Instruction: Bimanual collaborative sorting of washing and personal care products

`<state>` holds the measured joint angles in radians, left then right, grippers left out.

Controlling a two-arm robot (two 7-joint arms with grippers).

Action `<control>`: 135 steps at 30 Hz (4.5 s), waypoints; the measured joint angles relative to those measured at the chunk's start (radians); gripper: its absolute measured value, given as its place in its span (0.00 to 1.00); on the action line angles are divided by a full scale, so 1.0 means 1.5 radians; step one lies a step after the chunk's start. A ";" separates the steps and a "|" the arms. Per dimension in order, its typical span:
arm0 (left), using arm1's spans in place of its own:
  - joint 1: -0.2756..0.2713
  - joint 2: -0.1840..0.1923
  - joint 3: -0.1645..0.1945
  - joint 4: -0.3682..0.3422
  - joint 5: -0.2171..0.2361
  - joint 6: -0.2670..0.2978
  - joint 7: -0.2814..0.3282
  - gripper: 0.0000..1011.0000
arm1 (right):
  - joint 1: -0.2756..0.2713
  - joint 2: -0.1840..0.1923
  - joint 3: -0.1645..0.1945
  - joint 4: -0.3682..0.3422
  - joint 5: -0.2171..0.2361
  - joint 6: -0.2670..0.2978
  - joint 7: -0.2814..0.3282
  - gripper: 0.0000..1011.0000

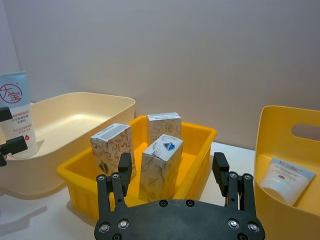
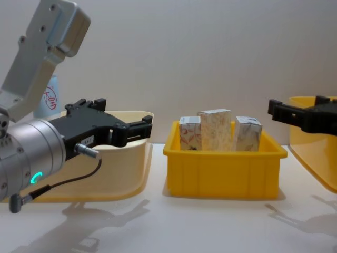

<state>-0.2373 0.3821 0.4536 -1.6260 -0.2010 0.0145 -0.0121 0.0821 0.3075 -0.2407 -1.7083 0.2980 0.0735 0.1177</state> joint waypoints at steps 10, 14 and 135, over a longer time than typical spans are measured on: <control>0.000 0.000 0.000 0.000 0.000 0.000 0.001 0.99 | 0.032 -0.020 -0.011 0.025 -0.011 0.021 -0.002 0.99; 0.000 0.000 0.000 0.000 0.001 0.000 0.001 0.99 | 0.046 -0.032 -0.016 0.040 -0.019 0.030 -0.008 0.99; 0.000 0.000 0.000 0.000 0.000 0.000 0.001 0.99 | 0.126 -0.101 0.128 0.065 -0.103 -0.054 -0.095 0.42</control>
<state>-0.2372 0.3821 0.4542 -1.6262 -0.2004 0.0139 -0.0109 0.2717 0.1560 -0.0488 -1.6115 0.1429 -0.0081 -0.0242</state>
